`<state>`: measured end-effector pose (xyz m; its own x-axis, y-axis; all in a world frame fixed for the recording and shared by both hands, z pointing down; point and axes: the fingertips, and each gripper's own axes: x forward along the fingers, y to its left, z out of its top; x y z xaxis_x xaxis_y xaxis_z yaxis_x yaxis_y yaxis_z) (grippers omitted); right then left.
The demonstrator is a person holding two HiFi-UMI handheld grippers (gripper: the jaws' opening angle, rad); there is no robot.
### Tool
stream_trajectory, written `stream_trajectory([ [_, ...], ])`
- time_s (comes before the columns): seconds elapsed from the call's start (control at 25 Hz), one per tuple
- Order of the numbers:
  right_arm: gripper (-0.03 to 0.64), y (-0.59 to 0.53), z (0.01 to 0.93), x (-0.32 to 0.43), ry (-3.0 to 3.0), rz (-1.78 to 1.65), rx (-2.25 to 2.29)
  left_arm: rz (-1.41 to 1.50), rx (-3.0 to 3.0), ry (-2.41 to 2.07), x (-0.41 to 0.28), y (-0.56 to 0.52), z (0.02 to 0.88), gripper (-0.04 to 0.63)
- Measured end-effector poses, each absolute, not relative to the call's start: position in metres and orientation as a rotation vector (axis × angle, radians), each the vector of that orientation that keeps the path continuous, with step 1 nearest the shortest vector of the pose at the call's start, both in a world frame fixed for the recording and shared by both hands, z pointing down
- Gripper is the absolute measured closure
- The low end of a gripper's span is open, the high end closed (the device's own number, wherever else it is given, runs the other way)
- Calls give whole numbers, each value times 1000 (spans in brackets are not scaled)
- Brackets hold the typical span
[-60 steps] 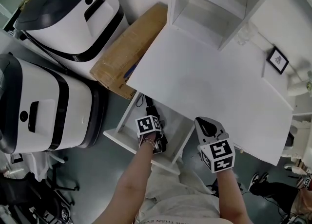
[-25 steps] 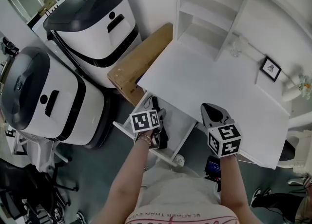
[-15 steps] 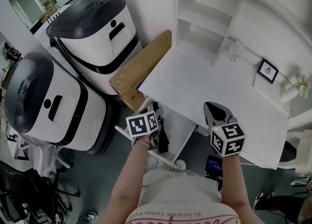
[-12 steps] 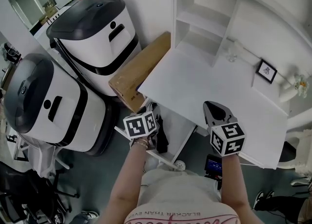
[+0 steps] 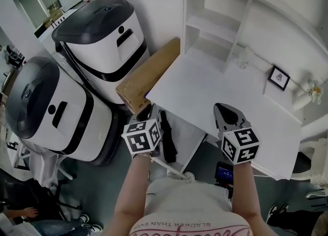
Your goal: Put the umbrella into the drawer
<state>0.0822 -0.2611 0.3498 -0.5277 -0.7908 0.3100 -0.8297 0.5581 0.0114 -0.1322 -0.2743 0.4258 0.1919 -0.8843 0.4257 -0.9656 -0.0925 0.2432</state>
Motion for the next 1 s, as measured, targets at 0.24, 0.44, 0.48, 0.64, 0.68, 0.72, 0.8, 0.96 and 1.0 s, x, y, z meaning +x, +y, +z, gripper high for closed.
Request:
stream_trajectory([
  [0.24,609,-261,334,84,-2541,153,1356,190,2086,-1841,-139,-274,392,585],
  [0.44,609,-260,318,85,-2587,107,1359,172,2170,-1924,-142,-273,357,586],
  [0.48,609,-259,314,85,-2601,95,1359,167,2186,-1938,-142,-272,350,586],
  [0.64,609,-258,298,87,-2635,38,1374,125,2248,-1990,-143,-270,320,586],
  [0.68,609,-258,294,88,-2641,24,1385,115,2265,-2003,-143,-269,313,586],
  [0.72,609,-257,289,89,-2648,8,1400,107,2282,-2017,-144,-268,305,586],
  [0.8,609,-255,278,91,-2668,-28,1432,92,2312,-2050,-145,-266,292,586],
  [0.96,609,-251,255,96,-2707,-118,1481,37,2365,-2100,-145,-260,264,586],
  [1.0,609,-249,250,97,-2712,-138,1491,22,2377,-2110,-145,-258,258,586],
])
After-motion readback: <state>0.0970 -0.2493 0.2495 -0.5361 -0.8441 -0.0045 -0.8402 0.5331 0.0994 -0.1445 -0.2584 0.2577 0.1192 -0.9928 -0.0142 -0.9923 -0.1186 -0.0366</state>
